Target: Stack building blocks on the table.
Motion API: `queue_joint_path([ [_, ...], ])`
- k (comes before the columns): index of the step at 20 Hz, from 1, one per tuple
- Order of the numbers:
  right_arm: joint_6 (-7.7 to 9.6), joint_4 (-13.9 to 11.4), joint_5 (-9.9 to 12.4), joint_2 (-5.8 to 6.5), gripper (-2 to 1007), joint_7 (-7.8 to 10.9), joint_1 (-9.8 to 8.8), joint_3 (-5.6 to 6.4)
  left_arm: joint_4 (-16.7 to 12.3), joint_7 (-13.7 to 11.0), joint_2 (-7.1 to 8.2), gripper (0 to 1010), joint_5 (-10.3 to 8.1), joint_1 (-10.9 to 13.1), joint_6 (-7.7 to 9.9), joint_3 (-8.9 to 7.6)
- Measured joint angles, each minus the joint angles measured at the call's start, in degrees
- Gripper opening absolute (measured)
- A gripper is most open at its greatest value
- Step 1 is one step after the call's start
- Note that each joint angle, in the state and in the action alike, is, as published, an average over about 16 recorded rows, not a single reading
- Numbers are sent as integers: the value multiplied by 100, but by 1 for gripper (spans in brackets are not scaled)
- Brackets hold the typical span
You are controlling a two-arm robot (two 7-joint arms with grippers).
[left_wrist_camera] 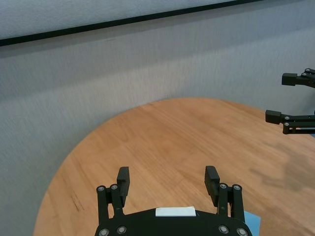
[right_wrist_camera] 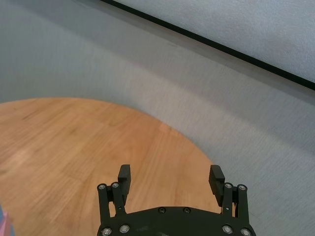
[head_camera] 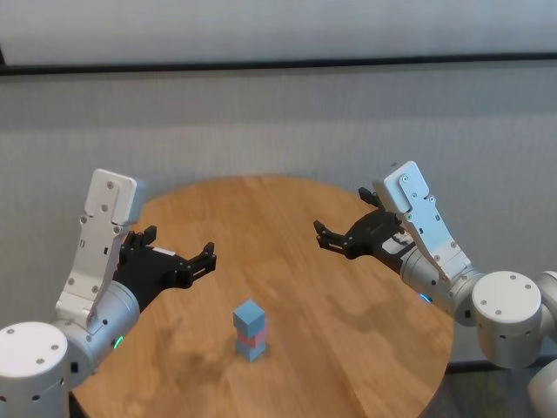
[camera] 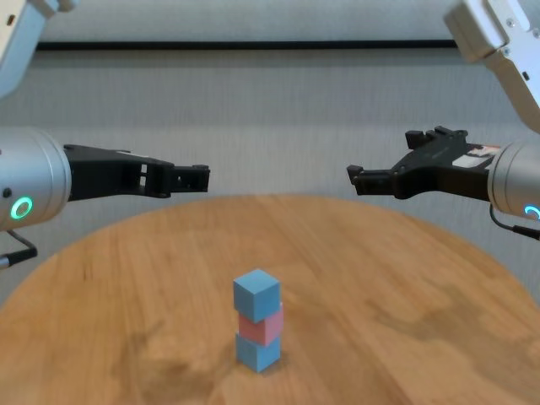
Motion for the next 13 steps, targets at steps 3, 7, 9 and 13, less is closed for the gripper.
queue_joint_path([
  [3, 0, 0, 0, 0, 1001, 0, 0, 0, 1, 0, 2, 1002, -4, -3, 6, -1],
  [7, 0, 0, 0, 0, 1001, 0, 0, 0, 3, 0, 4, 1002, -8, -6, 12, -3],
  [9, 0, 0, 0, 0, 1001, 0, 0, 0, 3, 0, 5, 1002, -9, -7, 13, -4],
  [13, 0, 0, 0, 0, 1001, 0, 0, 0, 4, 1, 6, 1002, -10, -8, 15, -5],
])
